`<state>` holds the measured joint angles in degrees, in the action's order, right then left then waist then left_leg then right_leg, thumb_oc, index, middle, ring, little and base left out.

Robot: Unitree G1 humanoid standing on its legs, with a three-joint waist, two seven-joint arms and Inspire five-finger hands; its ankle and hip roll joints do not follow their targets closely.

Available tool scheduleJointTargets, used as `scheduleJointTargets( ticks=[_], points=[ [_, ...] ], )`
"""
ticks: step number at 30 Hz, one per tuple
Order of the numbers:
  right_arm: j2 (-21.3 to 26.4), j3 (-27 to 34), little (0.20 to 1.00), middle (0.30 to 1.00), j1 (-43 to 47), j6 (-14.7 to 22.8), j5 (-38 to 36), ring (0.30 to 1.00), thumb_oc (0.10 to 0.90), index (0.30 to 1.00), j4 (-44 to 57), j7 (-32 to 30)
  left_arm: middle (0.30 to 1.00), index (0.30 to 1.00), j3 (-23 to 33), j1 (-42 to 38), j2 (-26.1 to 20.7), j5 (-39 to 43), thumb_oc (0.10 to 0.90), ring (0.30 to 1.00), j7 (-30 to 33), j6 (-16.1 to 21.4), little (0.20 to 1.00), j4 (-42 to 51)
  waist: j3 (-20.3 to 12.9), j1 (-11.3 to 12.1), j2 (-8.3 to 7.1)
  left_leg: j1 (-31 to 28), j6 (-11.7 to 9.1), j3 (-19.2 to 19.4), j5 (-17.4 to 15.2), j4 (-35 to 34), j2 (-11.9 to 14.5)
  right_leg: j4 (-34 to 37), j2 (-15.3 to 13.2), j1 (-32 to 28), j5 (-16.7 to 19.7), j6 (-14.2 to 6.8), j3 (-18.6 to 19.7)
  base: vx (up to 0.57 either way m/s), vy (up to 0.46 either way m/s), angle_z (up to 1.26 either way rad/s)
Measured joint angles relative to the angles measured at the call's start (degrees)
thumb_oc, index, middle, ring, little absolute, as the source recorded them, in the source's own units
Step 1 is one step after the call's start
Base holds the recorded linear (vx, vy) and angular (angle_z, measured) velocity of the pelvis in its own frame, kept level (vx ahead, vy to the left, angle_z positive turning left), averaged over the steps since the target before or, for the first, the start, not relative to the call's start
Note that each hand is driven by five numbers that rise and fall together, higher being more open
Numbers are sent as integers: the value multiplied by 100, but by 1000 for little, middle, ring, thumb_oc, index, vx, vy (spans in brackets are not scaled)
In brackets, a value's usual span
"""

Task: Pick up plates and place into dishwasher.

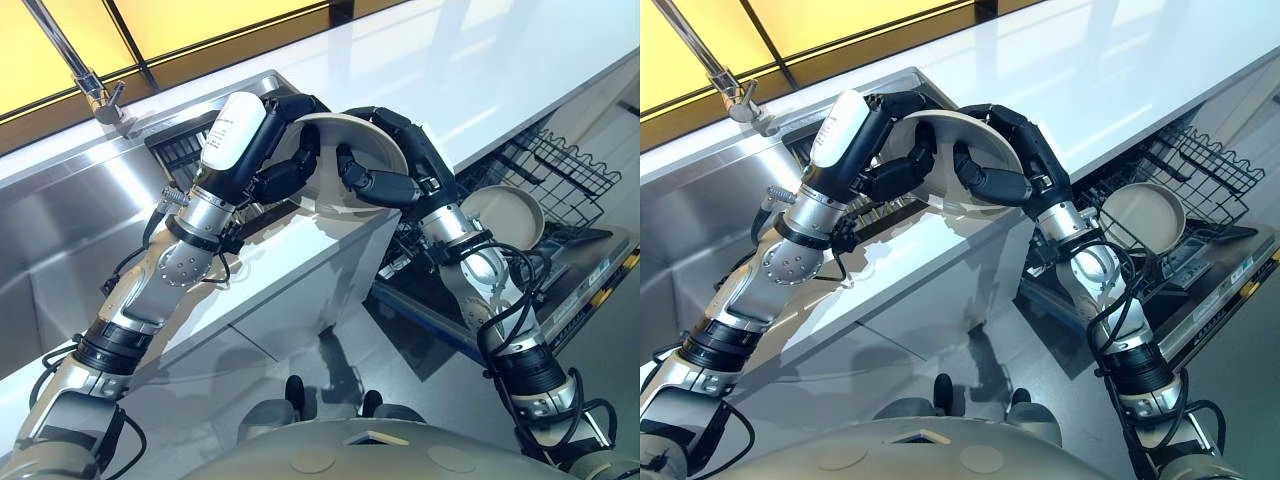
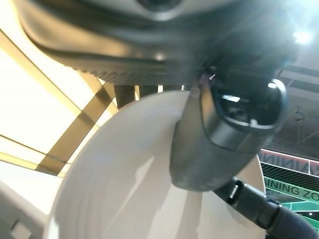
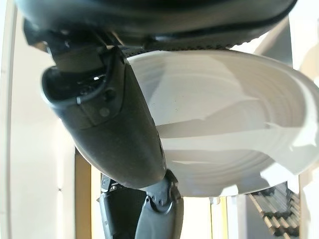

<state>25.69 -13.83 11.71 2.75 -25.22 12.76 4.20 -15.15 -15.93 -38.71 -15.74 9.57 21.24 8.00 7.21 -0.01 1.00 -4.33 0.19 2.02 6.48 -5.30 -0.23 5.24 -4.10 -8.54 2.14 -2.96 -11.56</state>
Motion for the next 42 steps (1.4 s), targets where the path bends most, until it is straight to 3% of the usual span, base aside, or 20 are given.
scheduleJointTargets(
  ticks=[5, 7, 12, 16, 22, 28, 32, 36, 42],
  points=[
    [10, 12, 200, 300, -45, 138, 120, 300, 100, 300, -4, -81, 900, 900, 181, 319, -16, 458, 800, 900, -283, -133, 900, 223, 5, -6, -8, -1, 5, 1, 3, 0, 1, 0, -2, 1, 0, 0, 3, 0, 0, 0],
    [-23, 205, 200, 300, -138, 272, 96, 300, 100, 300, -25, -494, 900, 900, 471, 496, -10, 726, 800, 900, -262, -150, 900, 278, 5, 1, -8, 0, 5, 1, 2, -4, 2, 0, -2, 1, 0, 0, 2, 0, 0, 0],
    [-126, 2708, 200, 300, -596, 711, -134, 300, 100, 300, -827, -2194, 900, 900, 2408, 1289, -3, 1480, 800, 900, 137, -589, 900, -131, 4, 131, -5, 4, -15, 0, -19, -5, -5, 1, -7, 0, -10, 2, 9, 39, -10, 1],
    [-126, 3434, 200, 300, -809, 858, -186, 300, 100, 300, -1181, -2741, 900, 900, 2845, 1612, -2, 1780, 800, 900, 242, -798, 900, -669, -1, 123, 3, 3, -6, -2, -11, -5, 4, 0, 7, -2, -16, 11, 11, 19, -11, 0],
    [-125, 3318, 200, 300, -922, 887, -144, 300, 100, 300, -1265, -3291, 900, 900, 2837, 1817, 3, 1805, 800, 900, 146, -962, 900, -956, -4, 47, 9, 3, -28, -13, -22, -7, 5, 1, 7, -5, -16, 11, 9, 25, -18, 1],
    [29, 3457, 200, 300, -922, 965, 1337, 300, 100, 300, -1595, -4661, 900, 900, 2837, 1817, 3, 1866, 800, 900, 70, -1034, 900, -1159, -25, 122, 41, 3, 1, -56, -2, -6, -1, 1, 4, -13, -16, 11, 10, 47, -33, 1],
    [162, 3572, 200, 300, -930, 757, 1887, 300, 100, 300, -2102, -4732, 900, 900, 2836, 1818, 3, 2040, 800, 900, -134, -1161, 900, -1260, -37, 121, 60, -15, -21, -67, -12, -7, 2, 1, 7, -41, -17, 10, 9, 47, -43, 2],
    [358, 3498, 200, 300, -949, 304, 2519, 300, 100, 300, -2852, -4455, 900, 900, 2834, 1818, 3, 2228, 800, 900, -399, -1323, 900, -1384, -57, 119, 93, -22, -34, -71, -23, -8, 5, 1, 7, -59, -36, -17, 3, 69, -60, 1],
    [1059, 2914, 200, 300, -937, -179, 3043, 300, 100, 300, -3733, -3873, 900, 900, 2533, 1800, -3, 2316, 800, 900, -503, -1418, 900, -1459, -64, 149, 228, 37, -19, -157, 12, -5, -16, 1, -7, -26, -36, -17, -57, 6, -27, 5]
  ],
)
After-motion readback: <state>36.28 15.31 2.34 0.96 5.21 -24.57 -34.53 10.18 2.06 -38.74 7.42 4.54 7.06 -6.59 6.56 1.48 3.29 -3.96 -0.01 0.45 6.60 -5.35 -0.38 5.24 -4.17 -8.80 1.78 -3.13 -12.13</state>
